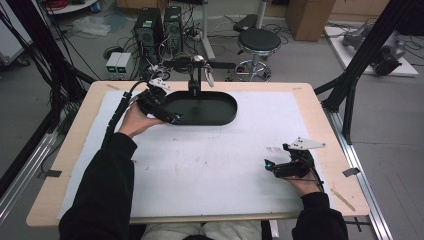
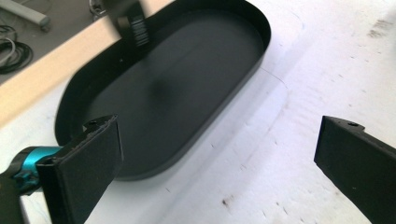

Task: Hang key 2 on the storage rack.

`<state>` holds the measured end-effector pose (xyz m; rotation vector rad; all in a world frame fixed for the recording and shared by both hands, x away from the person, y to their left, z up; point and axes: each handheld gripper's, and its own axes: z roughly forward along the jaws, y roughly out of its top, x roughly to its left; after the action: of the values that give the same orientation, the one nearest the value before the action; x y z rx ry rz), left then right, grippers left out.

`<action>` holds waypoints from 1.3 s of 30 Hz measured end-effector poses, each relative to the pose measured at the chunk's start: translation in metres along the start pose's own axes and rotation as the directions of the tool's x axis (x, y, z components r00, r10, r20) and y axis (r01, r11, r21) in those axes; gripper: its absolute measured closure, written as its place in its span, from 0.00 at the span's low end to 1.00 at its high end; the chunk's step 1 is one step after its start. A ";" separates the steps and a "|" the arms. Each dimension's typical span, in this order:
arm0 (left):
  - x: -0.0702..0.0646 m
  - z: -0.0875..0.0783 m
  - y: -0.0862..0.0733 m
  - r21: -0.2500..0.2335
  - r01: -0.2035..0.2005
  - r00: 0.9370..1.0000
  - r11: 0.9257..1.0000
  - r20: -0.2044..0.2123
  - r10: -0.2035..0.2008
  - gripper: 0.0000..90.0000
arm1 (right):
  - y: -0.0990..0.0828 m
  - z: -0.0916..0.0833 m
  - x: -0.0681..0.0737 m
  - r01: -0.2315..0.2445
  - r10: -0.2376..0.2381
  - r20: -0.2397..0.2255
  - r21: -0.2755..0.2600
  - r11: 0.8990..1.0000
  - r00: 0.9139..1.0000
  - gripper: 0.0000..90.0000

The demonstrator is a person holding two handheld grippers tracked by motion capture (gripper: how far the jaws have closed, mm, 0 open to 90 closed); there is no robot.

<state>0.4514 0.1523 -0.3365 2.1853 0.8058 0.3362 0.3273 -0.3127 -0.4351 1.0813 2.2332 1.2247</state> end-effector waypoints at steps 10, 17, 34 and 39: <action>0.000 -0.009 -0.024 -0.014 0.026 1.000 1.000 -0.006 -0.026 0.02 | 0.000 0.000 0.001 -0.001 0.001 0.000 0.004 1.000 1.000 0.01; -0.003 -0.018 -0.046 -0.019 0.023 1.000 1.000 -0.017 -0.024 0.02 | -0.001 0.000 0.000 -0.006 0.006 0.001 0.008 1.000 1.000 0.01; -0.003 -0.043 -0.093 -0.096 0.085 0.996 0.992 -0.026 -0.088 0.02 | -0.002 0.002 0.000 -0.007 0.007 0.006 0.018 1.000 1.000 0.01; -0.005 -0.045 -0.107 -0.070 0.097 0.995 0.993 -0.030 -0.100 0.02 | -0.002 0.003 0.000 -0.006 0.005 0.006 0.019 1.000 1.000 0.01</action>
<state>0.3794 0.2290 -0.3853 2.0733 0.9045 0.3466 0.3285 -0.3121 -0.4387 1.0974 2.2438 1.2035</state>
